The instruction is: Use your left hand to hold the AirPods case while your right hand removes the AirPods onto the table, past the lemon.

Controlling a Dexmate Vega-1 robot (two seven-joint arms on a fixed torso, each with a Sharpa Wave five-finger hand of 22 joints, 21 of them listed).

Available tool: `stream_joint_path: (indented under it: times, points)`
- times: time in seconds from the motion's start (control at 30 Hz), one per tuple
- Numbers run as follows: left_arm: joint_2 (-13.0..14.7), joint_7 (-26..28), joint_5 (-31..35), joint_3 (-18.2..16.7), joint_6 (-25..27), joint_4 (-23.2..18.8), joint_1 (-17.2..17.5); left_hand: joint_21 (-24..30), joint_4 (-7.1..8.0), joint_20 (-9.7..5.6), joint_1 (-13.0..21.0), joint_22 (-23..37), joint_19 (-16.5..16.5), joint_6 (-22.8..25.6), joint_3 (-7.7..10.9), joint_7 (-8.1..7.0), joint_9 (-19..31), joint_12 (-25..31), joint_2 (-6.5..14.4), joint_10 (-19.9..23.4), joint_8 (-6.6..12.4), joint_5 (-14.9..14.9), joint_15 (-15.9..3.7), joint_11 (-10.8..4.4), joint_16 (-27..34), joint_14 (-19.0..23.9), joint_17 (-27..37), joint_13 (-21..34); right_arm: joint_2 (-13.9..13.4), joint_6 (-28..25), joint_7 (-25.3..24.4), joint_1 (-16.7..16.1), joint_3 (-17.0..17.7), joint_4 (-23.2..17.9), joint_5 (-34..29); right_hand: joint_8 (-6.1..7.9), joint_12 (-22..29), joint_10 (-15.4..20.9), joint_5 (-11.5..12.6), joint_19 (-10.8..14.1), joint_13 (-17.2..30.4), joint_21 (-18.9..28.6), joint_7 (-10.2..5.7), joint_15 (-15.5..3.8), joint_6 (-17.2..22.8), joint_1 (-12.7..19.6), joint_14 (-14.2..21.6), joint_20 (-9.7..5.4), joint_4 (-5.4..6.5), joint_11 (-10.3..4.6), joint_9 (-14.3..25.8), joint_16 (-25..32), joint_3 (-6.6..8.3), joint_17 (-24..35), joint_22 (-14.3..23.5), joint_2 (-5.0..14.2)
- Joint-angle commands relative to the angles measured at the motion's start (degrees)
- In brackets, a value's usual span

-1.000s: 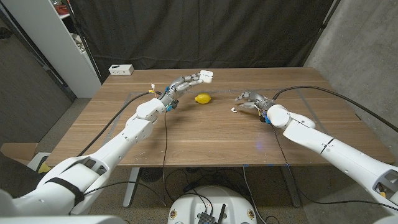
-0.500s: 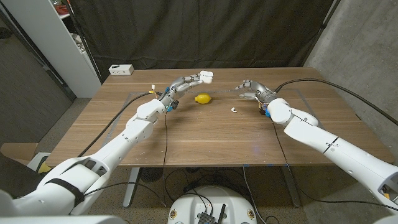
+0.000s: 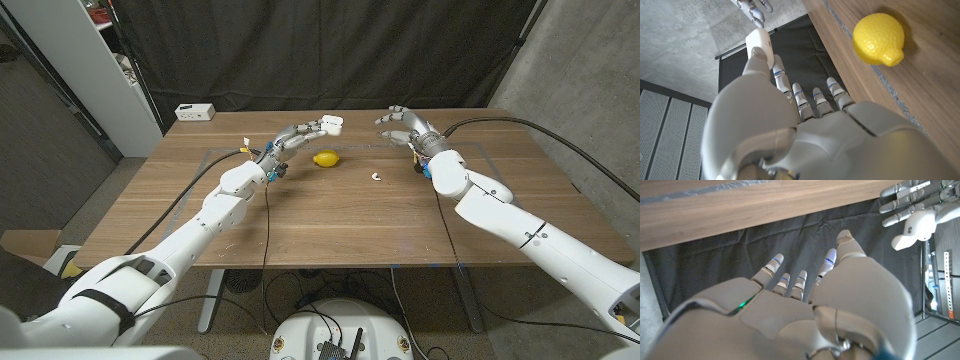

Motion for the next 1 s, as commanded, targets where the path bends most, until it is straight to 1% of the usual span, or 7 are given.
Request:
stream_joint_path:
  times: [0.03,0.33,0.37,0.43,0.47,0.53,1.0]
  points:
    - [0.33,-0.46,-0.34,-0.15,-0.16,-0.50,0.50,0.35,-1.28,-0.02,0.25,0.02,0.46,3.72,1.86,-3.35,7.83,0.03,0.43,0.02,0.46,0.25,-2.17,-0.11,-0.04,-0.18,-0.02,0.11,0.90,3.79,-0.56,-0.12,0.27,-1.41,-2.17,0.15,0.48,0.41,0.10,0.51,0.08,0.39,0.55,0.03,0.39,-0.54,0.03,0.13,0.18,-0.07,0.08,0.24,0.01,0.05,0.16,0.32]
    - [1.03,-0.02,-0.23,-0.18,0.17,-2.32,1.49,0.31,-1.26,0.10,0.19,0.02,0.38,3.56,1.91,-3.34,7.78,-0.06,0.50,-0.20,0.34,0.26,-2.03,0.05,-0.04,-0.22,-0.01,0.12,1.11,6.39,2.32,0.20,0.40,-1.96,-1.68,0.37,0.37,0.17,0.07,0.05,-0.02,0.16,0.57,0.64,1.56,-0.88,-0.60,0.50,0.27,-0.40,0.01,-0.03,-0.19,-0.03,0.15,0.28]
    - [1.14,0.07,-0.20,-0.19,0.22,-2.59,1.64,0.31,-1.26,0.10,0.15,0.01,0.38,3.55,1.89,-3.45,7.83,-0.03,0.47,-0.13,0.37,0.25,-2.02,0.05,-0.04,-0.21,-0.01,0.12,1.16,6.63,2.59,0.20,0.40,-2.01,-1.60,0.47,0.34,0.14,0.09,-0.03,-0.07,0.12,-0.48,0.67,1.99,-0.83,-0.67,0.52,0.26,-0.50,0.08,-0.07,-0.12,-0.09,0.15,0.49]
    - [1.33,0.34,-0.11,-0.22,0.30,-3.13,1.91,0.31,-1.26,0.15,0.13,0.01,0.37,3.60,1.91,-3.38,7.78,0.00,0.48,-0.06,0.35,0.26,-2.02,0.02,-0.03,-0.21,-0.01,0.12,1.25,7.38,3.12,0.25,0.28,-1.96,-1.54,0.54,0.39,0.27,0.09,-0.09,-0.09,0.10,-0.62,0.64,2.25,-0.83,-0.70,0.55,0.25,-0.52,0.11,-0.08,-0.11,-0.11,0.15,0.54]
    - [1.40,0.43,-0.10,-0.24,0.33,-3.37,2.04,0.31,-1.31,0.05,0.18,0.01,0.39,3.72,1.92,-3.39,7.77,0.01,0.43,-0.03,0.39,0.25,-2.10,-0.13,-0.03,-0.18,-0.02,0.12,1.41,7.82,3.38,0.29,0.23,-1.84,-1.37,0.94,0.48,0.53,0.07,-0.10,-0.15,0.10,-0.43,0.66,3.61,-1.02,-0.70,0.56,0.28,-0.53,0.14,-0.10,-0.22,-0.20,0.14,0.49]
    - [1.77,0.97,0.12,-0.23,0.62,-4.43,2.54,0.31,-1.29,0.13,0.16,0.01,0.38,3.65,1.93,-3.43,7.74,-0.01,0.47,-0.08,0.34,0.26,-2.04,-0.09,-0.04,-0.22,-0.01,0.12,1.63,8.77,4.50,0.63,-0.27,-1.52,-1.13,0.74,0.53,0.69,0.05,-0.15,-0.18,0.08,0.03,0.68,3.40,-1.12,-0.70,0.59,0.26,-0.61,0.11,-0.11,-0.31,-0.25,0.14,0.36]
    - [2.42,3.08,0.50,-0.20,1.64,-7.38,4.34,0.28,-1.38,0.14,0.19,0.02,0.32,3.67,2.05,-3.21,7.73,-0.05,0.46,-0.19,0.31,0.26,-2.06,-0.03,-0.03,-0.22,-0.02,0.12,3.06,11.51,8.55,1.65,-1.17,-0.61,0.46,-0.32,0.20,-0.01,-0.03,-1.19,-0.30,-0.22,0.42,1.25,1.91,-1.29,-1.81,1.33,-0.06,-0.42,-0.04,-0.50,-0.65,-0.43,0.14,-0.37]
